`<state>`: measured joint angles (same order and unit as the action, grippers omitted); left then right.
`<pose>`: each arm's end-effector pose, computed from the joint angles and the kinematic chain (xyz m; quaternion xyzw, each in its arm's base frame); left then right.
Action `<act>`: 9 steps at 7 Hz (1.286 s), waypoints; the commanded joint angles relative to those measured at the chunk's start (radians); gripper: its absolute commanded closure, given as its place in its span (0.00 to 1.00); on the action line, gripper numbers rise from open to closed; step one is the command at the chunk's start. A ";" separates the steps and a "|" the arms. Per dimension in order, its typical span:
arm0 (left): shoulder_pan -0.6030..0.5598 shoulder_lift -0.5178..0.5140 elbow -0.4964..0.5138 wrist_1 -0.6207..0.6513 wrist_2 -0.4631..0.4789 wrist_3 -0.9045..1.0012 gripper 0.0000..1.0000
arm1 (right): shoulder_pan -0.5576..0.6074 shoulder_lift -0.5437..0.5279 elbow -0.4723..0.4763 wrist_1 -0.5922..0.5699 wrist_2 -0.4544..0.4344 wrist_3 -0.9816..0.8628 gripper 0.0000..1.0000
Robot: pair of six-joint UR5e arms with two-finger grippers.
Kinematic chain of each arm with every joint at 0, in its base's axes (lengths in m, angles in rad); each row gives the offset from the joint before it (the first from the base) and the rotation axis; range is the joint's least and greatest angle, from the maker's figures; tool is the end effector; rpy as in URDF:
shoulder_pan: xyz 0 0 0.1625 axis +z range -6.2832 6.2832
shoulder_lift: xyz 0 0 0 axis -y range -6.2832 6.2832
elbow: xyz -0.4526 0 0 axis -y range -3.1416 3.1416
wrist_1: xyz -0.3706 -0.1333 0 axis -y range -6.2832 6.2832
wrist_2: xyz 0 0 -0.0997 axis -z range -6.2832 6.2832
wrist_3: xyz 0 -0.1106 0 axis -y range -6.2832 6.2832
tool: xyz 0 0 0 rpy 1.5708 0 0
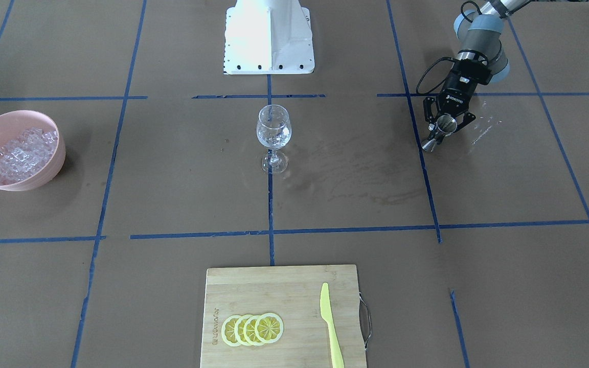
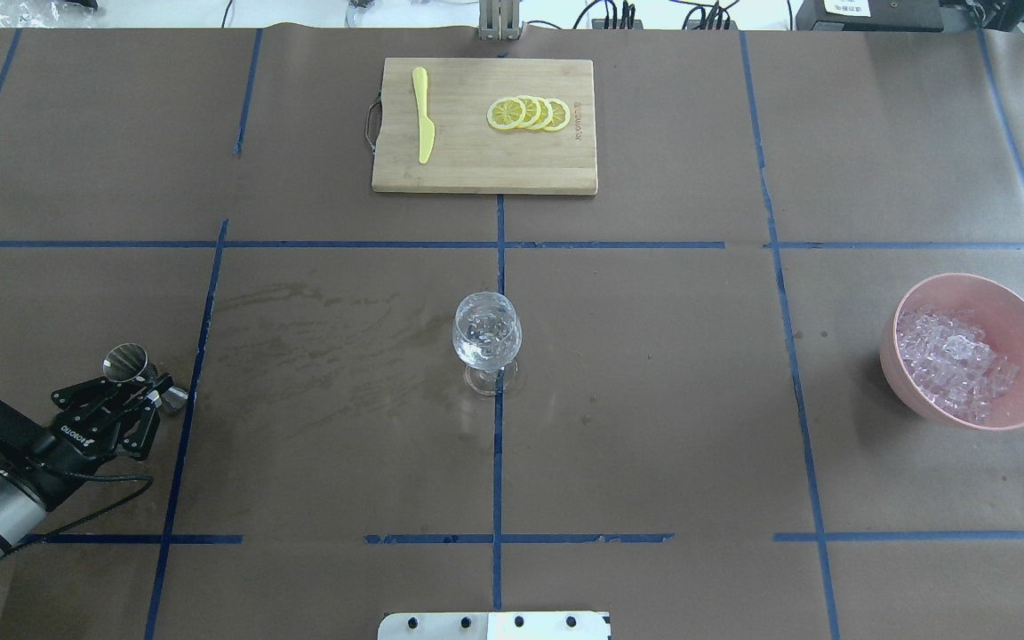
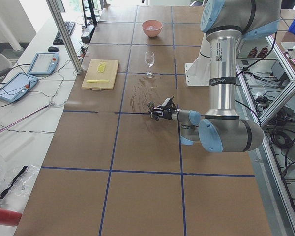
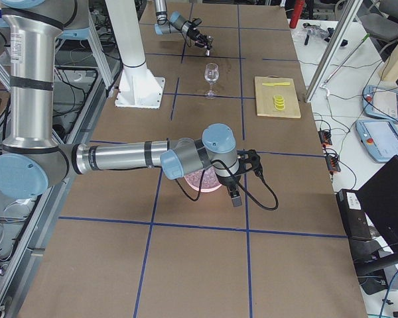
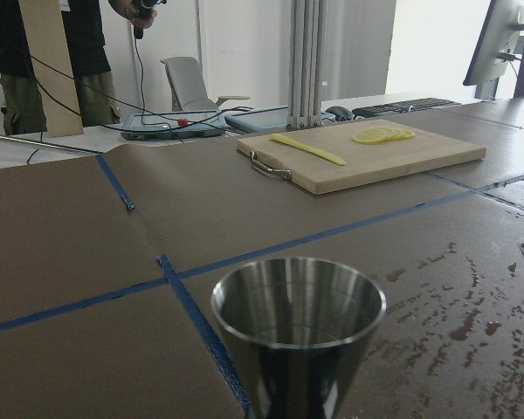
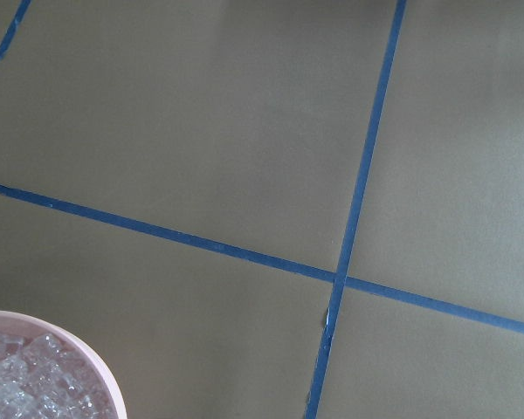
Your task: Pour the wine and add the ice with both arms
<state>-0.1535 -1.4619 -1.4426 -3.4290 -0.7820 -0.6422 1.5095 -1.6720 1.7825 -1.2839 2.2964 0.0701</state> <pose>0.3470 -0.2680 0.5960 0.5715 0.4371 -0.0174 0.6942 0.0324 -0.4494 0.6096 0.1613 -0.3593 -0.0660 0.9168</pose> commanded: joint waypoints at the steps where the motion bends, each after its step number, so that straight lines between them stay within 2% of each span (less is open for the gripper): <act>1: 0.002 -0.008 0.011 -0.001 0.000 -0.002 0.92 | 0.000 0.000 0.000 0.000 0.000 -0.001 0.00; 2: 0.000 -0.014 0.011 -0.001 0.001 -0.002 0.75 | 0.000 0.000 0.000 0.000 0.000 -0.001 0.00; 3: 0.002 -0.015 0.013 -0.002 0.003 0.001 0.08 | 0.000 0.000 0.000 0.000 0.000 0.000 0.00; 4: 0.000 -0.015 0.013 -0.004 0.003 0.001 0.00 | 0.000 0.000 0.002 0.000 0.000 0.000 0.00; 8: -0.014 -0.009 -0.021 -0.013 0.006 0.009 0.00 | 0.000 0.002 0.003 0.000 0.002 0.000 0.00; 9: -0.020 -0.008 -0.034 -0.015 0.045 0.010 0.00 | 0.000 0.002 0.005 0.000 0.000 0.000 0.00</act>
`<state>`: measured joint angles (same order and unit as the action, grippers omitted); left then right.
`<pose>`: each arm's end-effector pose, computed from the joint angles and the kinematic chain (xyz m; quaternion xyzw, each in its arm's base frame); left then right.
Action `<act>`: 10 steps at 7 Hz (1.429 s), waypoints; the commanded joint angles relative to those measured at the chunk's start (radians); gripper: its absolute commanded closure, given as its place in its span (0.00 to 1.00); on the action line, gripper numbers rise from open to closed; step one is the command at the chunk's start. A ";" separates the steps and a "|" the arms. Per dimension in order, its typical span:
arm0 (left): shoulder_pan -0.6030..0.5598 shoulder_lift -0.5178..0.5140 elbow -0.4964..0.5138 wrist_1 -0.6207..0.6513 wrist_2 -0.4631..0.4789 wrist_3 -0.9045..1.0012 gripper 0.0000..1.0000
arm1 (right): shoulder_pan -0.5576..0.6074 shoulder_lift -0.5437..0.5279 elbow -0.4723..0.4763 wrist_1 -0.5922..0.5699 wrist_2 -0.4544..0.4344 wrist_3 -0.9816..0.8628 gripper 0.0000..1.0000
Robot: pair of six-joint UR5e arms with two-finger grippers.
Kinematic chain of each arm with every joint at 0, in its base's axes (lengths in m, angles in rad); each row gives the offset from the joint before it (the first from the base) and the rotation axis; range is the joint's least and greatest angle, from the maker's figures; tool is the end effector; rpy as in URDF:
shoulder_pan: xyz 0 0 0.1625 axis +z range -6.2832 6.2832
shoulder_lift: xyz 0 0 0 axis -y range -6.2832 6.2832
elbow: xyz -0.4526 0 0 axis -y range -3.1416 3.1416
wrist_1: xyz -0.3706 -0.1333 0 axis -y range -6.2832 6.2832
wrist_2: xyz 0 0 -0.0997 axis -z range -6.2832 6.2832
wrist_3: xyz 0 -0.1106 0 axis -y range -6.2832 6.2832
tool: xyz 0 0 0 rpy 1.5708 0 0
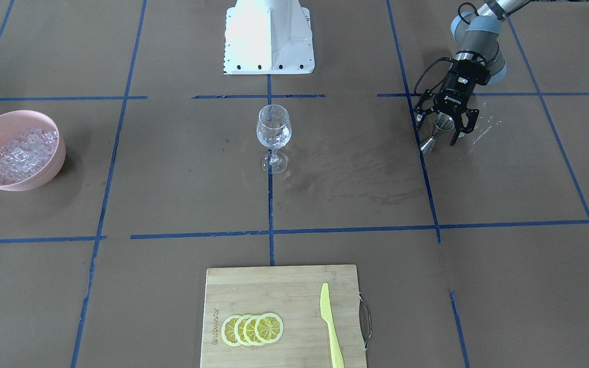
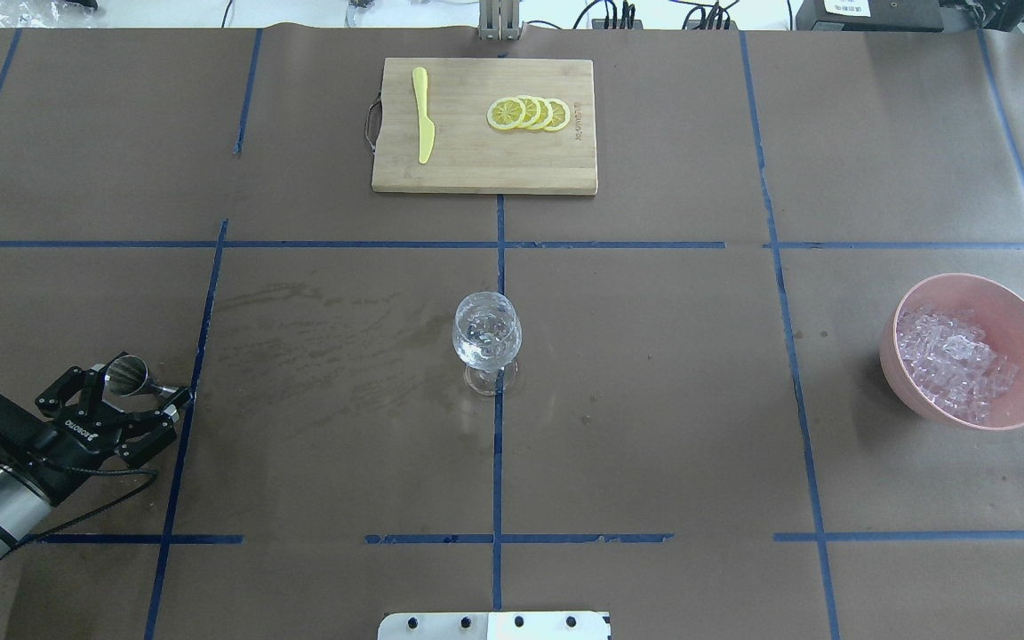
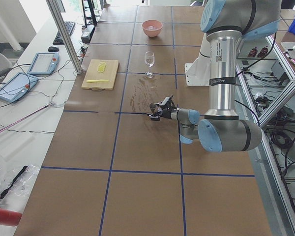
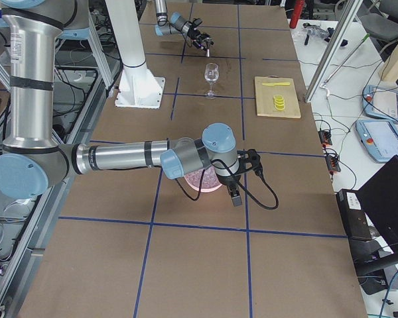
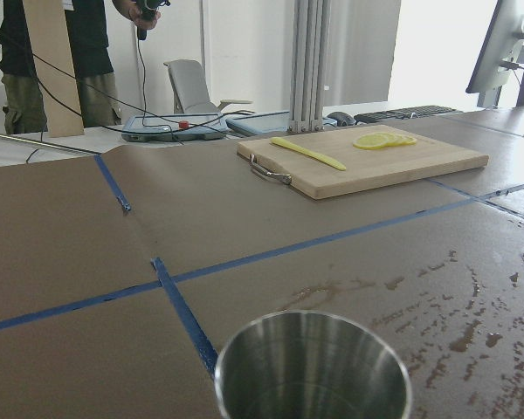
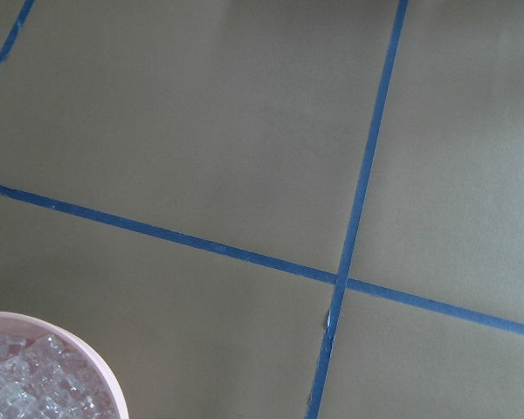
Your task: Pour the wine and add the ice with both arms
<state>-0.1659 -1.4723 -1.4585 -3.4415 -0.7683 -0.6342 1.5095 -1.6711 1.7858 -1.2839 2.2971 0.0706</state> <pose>0.3451 -0.2736 0.5843 0.5803 0.4406 -0.0335 0.6841 0.0324 -0.4498 0.6075 0.1631 -0.3596 -0.0666 0.9163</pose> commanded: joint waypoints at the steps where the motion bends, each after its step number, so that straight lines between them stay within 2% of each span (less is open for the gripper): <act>1: -0.014 0.004 -0.043 -0.002 0.061 0.010 0.00 | 0.000 -0.001 0.001 0.000 -0.001 0.000 0.00; 3: -0.023 0.003 -0.066 -0.040 0.135 0.066 0.00 | 0.000 0.001 0.001 0.000 -0.001 0.000 0.00; 5: -0.050 0.004 -0.069 -0.059 0.121 0.085 0.00 | 0.000 0.002 0.001 0.000 -0.001 0.000 0.00; 6: -0.113 0.007 -0.071 -0.054 0.033 0.096 0.00 | 0.000 0.002 0.001 0.000 -0.001 0.000 0.00; 7: -0.207 0.015 -0.069 -0.042 -0.112 0.094 0.00 | 0.000 0.002 0.003 0.000 -0.001 0.000 0.00; 8: -0.328 0.014 -0.069 0.023 -0.275 0.094 0.00 | 0.000 0.002 0.003 0.000 -0.001 0.000 0.00; 10: -0.601 -0.002 -0.069 0.210 -0.669 0.096 0.00 | 0.000 0.002 0.003 0.000 0.001 0.000 0.00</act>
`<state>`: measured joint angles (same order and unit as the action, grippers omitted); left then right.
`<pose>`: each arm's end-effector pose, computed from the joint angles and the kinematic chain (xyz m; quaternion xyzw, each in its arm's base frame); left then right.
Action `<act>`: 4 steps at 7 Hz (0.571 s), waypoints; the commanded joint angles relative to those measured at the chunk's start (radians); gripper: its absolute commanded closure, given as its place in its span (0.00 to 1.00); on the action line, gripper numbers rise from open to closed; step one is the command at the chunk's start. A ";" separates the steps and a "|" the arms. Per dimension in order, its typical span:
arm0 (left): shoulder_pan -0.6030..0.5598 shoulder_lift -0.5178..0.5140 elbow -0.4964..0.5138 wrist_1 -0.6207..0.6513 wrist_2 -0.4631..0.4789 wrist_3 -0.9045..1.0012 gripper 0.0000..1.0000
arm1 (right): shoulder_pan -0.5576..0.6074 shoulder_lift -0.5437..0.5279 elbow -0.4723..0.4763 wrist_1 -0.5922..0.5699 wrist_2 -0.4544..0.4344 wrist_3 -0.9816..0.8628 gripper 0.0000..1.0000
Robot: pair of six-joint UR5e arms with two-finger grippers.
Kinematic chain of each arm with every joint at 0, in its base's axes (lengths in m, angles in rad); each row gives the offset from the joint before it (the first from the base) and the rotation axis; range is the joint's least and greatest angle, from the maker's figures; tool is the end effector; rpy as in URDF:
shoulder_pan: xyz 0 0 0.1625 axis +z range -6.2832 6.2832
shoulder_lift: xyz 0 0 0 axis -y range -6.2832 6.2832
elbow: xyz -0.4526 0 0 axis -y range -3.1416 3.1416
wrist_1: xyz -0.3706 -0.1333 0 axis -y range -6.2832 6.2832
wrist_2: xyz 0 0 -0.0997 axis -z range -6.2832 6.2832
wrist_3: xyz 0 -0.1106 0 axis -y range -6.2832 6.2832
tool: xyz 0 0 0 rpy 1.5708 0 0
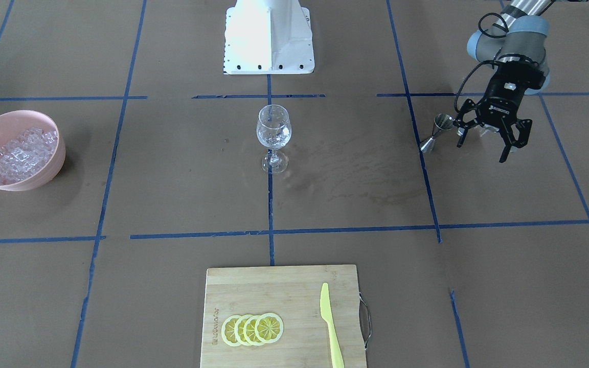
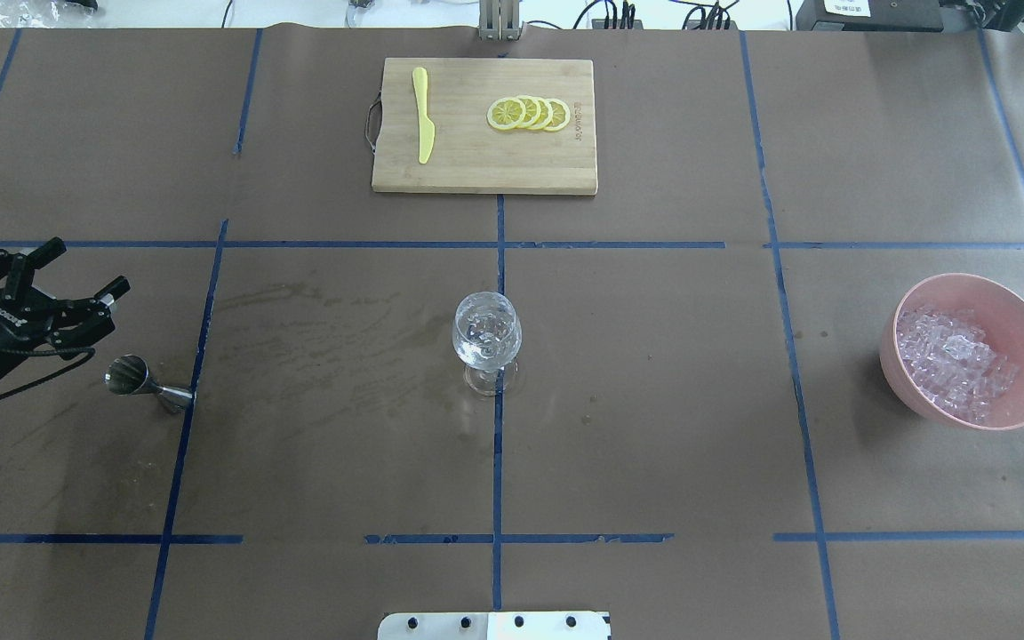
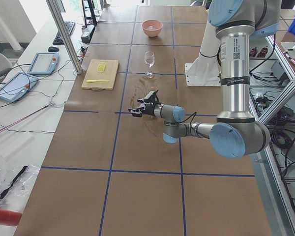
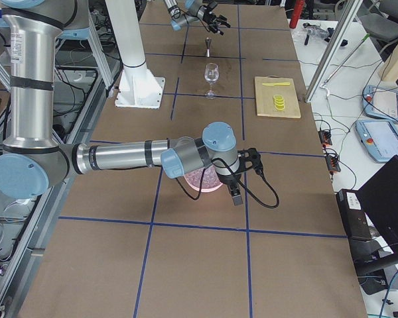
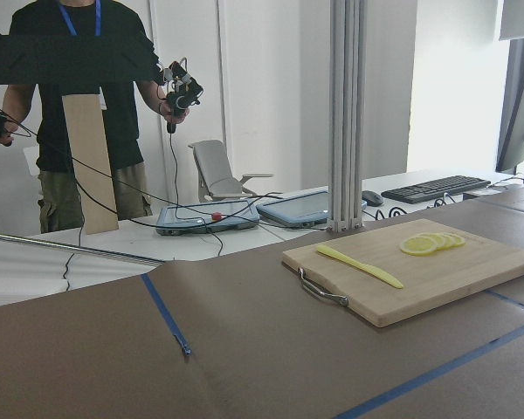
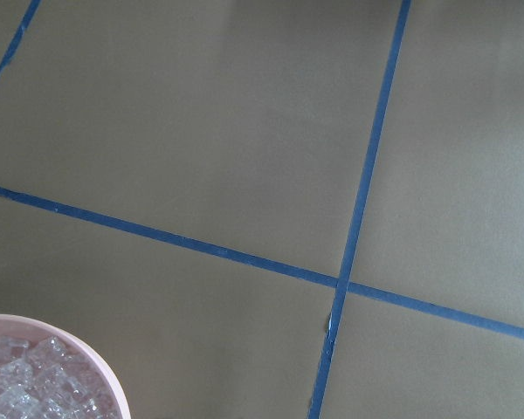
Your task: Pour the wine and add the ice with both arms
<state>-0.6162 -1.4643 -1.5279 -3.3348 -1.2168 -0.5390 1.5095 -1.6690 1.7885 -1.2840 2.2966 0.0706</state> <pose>0.2416 -0.3814 0.5635 0.6046 0.3937 0.0160 0.6922 0.0323 -0.4507 0.6053 0.1653 -0.3594 -0.0674 0.9160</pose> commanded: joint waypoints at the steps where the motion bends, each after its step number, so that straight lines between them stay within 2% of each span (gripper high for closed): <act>1: -0.298 -0.028 -0.011 0.233 -0.416 0.004 0.00 | 0.000 0.000 0.000 0.000 0.000 0.000 0.00; 3: -0.544 -0.066 -0.044 0.511 -0.669 0.071 0.00 | 0.000 0.002 -0.001 0.000 0.000 0.000 0.00; 4: -0.612 -0.071 -0.044 0.581 -0.685 0.197 0.00 | 0.000 0.002 -0.001 0.000 0.000 0.000 0.00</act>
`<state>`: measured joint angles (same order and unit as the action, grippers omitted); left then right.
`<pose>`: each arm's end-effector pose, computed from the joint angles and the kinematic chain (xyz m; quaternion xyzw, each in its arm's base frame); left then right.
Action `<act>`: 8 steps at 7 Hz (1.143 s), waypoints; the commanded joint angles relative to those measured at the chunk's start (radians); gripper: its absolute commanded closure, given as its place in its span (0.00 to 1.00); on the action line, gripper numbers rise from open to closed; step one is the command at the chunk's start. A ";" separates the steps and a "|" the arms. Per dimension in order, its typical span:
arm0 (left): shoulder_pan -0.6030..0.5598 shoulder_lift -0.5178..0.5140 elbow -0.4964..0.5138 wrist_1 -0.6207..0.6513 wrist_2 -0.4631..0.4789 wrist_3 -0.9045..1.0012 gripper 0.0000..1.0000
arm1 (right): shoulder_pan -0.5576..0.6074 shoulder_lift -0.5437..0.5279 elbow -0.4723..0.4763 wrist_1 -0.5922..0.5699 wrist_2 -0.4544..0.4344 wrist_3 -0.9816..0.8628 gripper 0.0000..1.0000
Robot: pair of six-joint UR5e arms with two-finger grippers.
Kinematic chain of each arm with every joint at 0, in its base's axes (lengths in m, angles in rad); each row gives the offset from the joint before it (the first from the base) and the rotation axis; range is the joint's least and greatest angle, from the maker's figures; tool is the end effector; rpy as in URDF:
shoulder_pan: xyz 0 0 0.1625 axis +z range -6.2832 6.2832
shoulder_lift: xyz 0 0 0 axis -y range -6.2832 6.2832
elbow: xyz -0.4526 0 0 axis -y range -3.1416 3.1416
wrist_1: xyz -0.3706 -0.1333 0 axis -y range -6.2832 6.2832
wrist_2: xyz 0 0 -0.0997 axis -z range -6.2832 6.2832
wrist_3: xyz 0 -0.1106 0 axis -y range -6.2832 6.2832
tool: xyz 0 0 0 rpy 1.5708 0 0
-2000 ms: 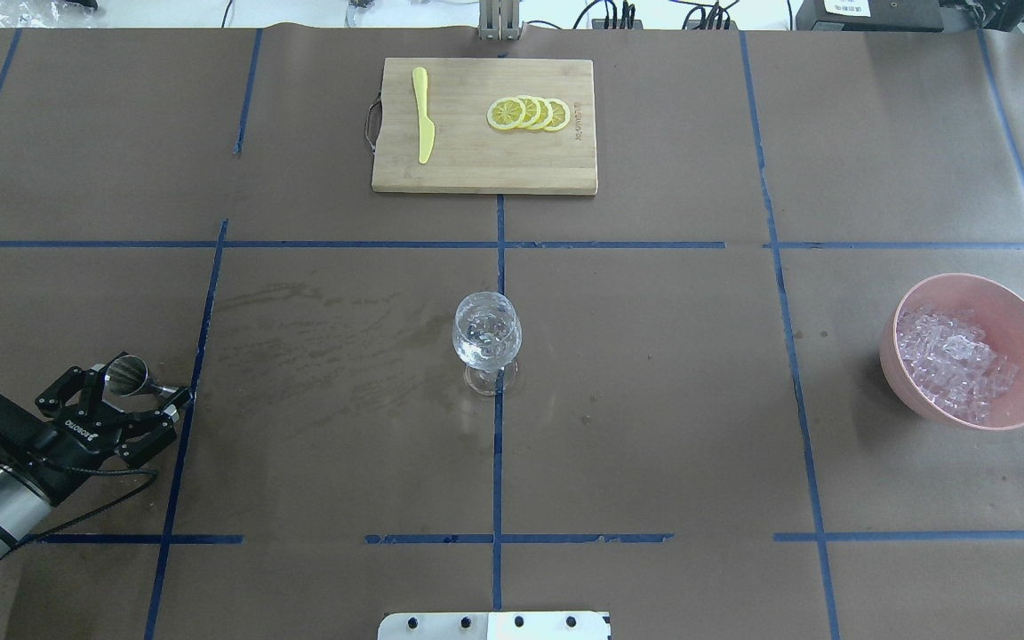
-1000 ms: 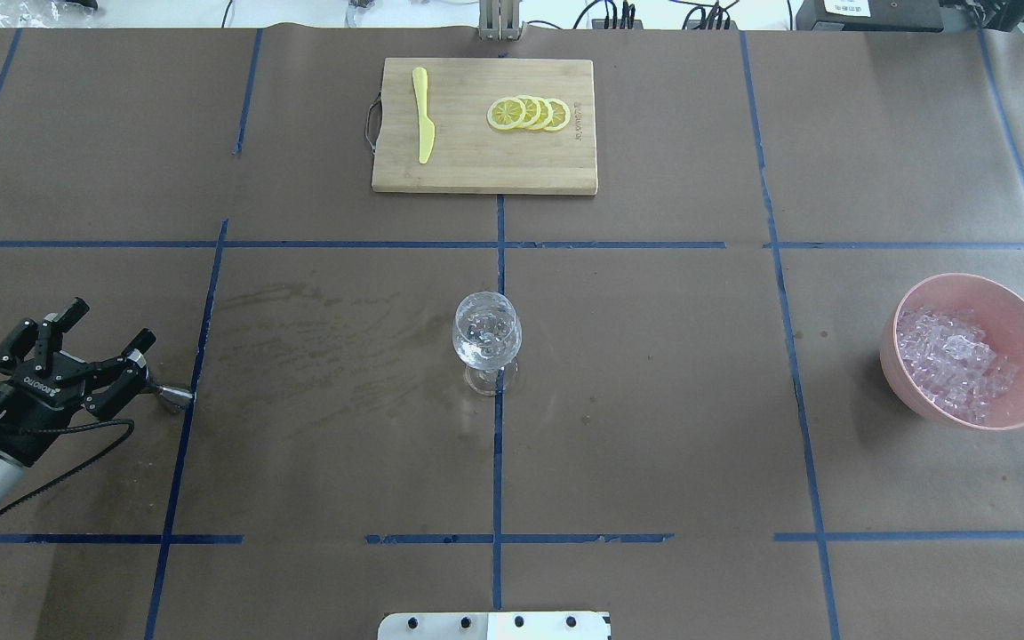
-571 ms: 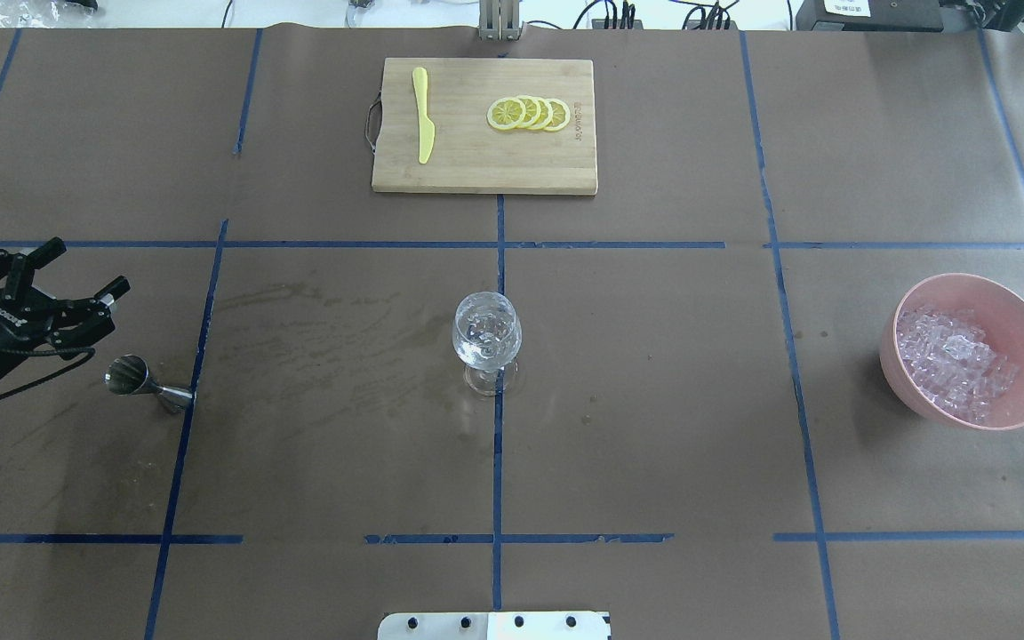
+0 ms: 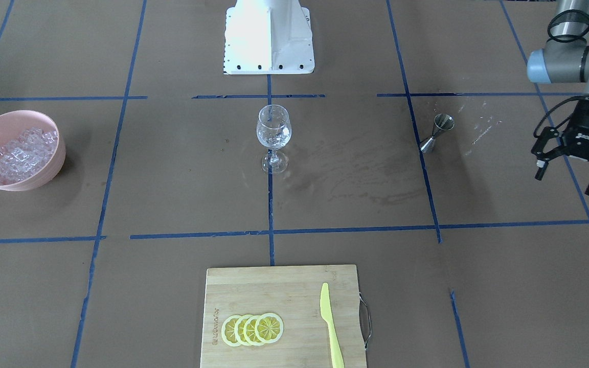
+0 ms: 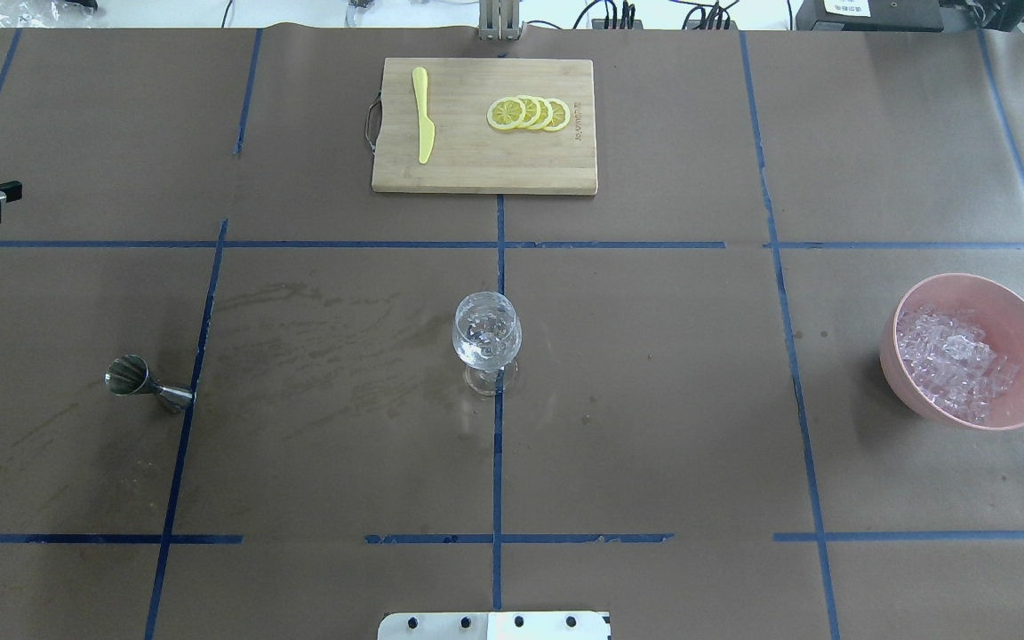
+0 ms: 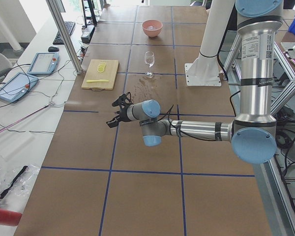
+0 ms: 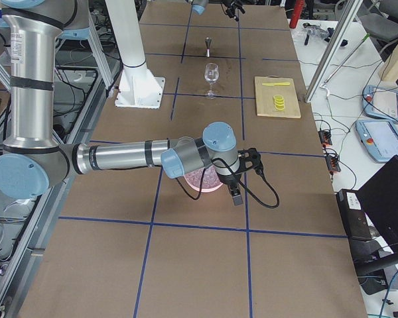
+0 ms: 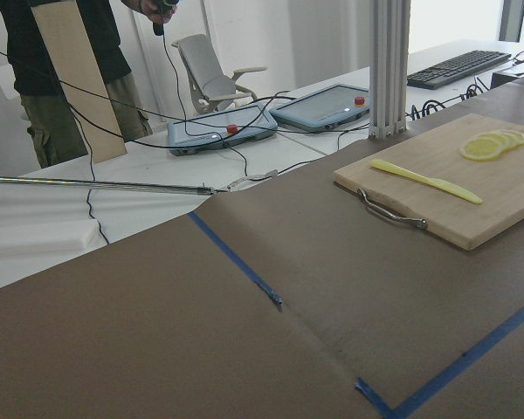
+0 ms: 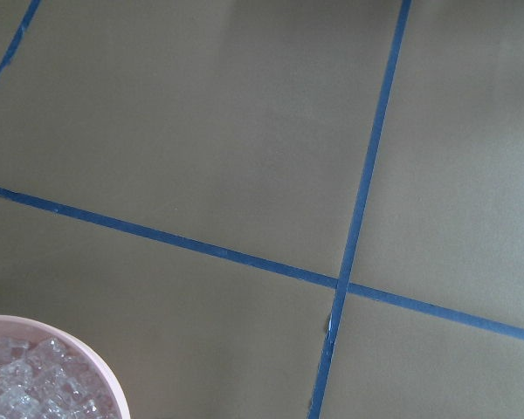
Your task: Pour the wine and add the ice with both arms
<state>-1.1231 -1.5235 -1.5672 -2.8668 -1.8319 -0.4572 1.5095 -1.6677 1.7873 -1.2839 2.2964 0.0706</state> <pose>0.1142 -0.4797 0.5732 0.4737 0.3479 0.0721 0.8058 0.0323 -0.4513 0.6053 0.1654 -0.3593 -0.0674 0.9160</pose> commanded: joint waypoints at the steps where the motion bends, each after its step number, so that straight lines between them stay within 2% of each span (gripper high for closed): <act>1: -0.195 -0.014 -0.005 0.265 -0.126 0.215 0.00 | 0.000 0.000 -0.002 0.000 0.000 0.000 0.00; 2: -0.242 -0.026 -0.008 0.466 -0.135 0.232 0.00 | 0.000 0.000 0.000 0.000 0.000 0.000 0.00; 4: -0.288 -0.029 -0.011 0.776 -0.136 0.317 0.00 | 0.000 -0.001 -0.003 -0.002 0.000 0.000 0.00; 5: -0.352 -0.041 -0.008 0.902 -0.153 0.366 0.00 | 0.000 -0.001 -0.006 -0.002 0.001 0.000 0.00; 6: -0.363 -0.041 -0.011 1.054 -0.297 0.367 0.00 | 0.000 -0.001 -0.009 -0.002 0.000 0.000 0.00; 8: -0.374 0.017 -0.005 1.087 -0.473 0.367 0.00 | 0.000 -0.003 -0.009 -0.002 0.001 0.002 0.00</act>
<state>-1.4879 -1.5400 -1.5753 -1.8156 -2.2026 -0.0903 1.5095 -1.6694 1.7785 -1.2855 2.2975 0.0709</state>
